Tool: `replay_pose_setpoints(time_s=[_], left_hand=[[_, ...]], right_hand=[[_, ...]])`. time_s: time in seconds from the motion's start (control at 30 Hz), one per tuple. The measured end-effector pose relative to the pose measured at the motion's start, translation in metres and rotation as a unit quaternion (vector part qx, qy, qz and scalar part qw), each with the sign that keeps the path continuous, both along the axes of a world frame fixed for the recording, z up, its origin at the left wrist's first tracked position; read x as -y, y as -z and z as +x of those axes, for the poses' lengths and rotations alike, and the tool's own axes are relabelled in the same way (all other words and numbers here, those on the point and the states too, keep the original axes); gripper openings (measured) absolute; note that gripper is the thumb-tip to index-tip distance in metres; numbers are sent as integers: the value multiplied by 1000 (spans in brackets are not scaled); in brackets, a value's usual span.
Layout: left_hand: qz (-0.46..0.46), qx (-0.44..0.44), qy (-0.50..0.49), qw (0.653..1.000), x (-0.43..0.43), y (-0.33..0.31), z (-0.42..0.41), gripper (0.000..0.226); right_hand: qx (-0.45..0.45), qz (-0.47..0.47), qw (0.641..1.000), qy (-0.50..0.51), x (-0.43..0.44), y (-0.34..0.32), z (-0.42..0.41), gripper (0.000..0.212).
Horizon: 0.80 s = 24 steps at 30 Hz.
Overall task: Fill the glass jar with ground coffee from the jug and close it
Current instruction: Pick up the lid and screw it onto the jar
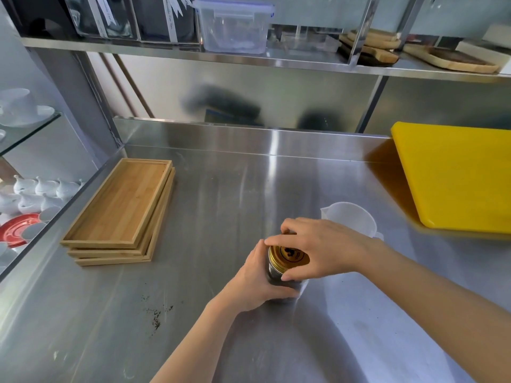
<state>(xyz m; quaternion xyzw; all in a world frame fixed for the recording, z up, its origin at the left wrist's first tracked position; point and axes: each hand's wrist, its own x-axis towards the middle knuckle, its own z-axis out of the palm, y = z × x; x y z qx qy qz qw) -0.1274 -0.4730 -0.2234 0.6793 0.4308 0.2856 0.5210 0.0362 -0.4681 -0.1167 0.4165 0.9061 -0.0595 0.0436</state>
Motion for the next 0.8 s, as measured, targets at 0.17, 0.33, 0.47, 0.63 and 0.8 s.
replay_pose_setpoints(time_s=[0.17,0.33,0.47,0.63,0.8], left_hand=[[-20,-50,83,995,-15,-12,-9,73],[53,-48,-17,997,2,0,2,71],[128,-114,-58,983,12,3,8,69],[169,-114,-118,972,22,8,15,66],[153,-82,-218,960,39,10,32,67]], right_hand=[[25,66,997,-36,1,12,-3,57],[-13,82,996,-32,1,22,-2,58],[-25,89,995,-28,3,24,-4,61],[-47,105,993,5,8,27,-7,56],[-70,127,988,59,13,32,-13,53]])
